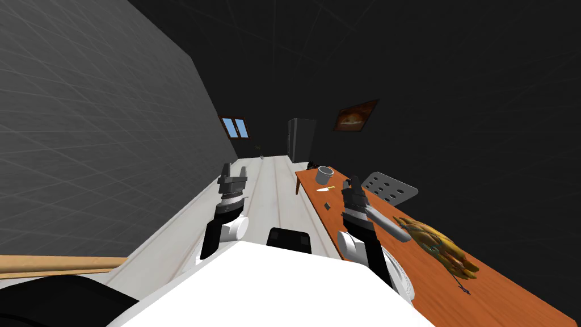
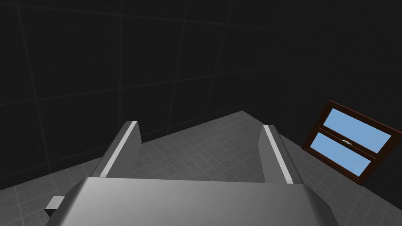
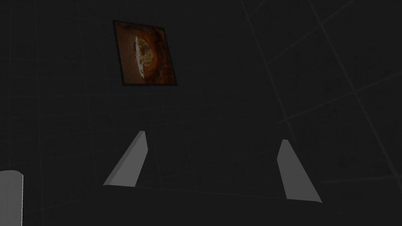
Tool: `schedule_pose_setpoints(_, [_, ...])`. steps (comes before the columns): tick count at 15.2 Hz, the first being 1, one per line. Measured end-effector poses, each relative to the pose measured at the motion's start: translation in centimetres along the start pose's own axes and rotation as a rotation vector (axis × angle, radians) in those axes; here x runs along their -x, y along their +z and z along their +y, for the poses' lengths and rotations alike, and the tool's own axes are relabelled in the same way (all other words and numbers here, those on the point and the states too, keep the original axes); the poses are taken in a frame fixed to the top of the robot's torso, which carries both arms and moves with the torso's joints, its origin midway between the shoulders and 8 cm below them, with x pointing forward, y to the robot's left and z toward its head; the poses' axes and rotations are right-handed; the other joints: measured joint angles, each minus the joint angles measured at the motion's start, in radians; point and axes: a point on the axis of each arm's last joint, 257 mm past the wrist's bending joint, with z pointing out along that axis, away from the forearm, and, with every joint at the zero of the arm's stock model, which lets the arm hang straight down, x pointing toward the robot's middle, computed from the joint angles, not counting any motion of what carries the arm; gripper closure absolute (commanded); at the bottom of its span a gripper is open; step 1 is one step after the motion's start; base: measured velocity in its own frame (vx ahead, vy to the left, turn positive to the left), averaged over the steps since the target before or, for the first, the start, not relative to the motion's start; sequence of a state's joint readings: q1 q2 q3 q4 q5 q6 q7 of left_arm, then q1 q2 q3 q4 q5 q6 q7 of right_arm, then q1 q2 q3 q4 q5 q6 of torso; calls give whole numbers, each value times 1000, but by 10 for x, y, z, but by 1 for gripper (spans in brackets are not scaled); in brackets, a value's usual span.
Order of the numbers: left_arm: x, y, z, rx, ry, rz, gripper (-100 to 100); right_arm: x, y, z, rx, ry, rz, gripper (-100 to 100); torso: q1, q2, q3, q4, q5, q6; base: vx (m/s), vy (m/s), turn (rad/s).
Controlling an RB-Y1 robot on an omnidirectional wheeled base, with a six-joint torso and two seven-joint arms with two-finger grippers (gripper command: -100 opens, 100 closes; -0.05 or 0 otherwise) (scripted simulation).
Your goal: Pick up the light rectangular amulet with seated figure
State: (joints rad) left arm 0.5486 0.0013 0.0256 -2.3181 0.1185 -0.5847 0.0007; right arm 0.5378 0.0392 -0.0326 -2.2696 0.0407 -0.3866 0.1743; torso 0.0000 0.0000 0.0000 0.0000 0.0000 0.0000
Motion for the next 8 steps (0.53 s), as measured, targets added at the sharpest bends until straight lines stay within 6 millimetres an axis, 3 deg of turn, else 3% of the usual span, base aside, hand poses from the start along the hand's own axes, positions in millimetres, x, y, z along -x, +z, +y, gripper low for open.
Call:
schedule_pose_setpoints(2, [0,0,0,0,0,0,0,1,-3,-12,-29,10,23,-100,1,-3,-2,-1,0,0,74,32,1])
schedule_pose_setpoints(8, [0,0,0,0,0,0,0,8,-20,-75,-201,90,74,-100,2,-7,-4,-2,0,0,98,37,-1])
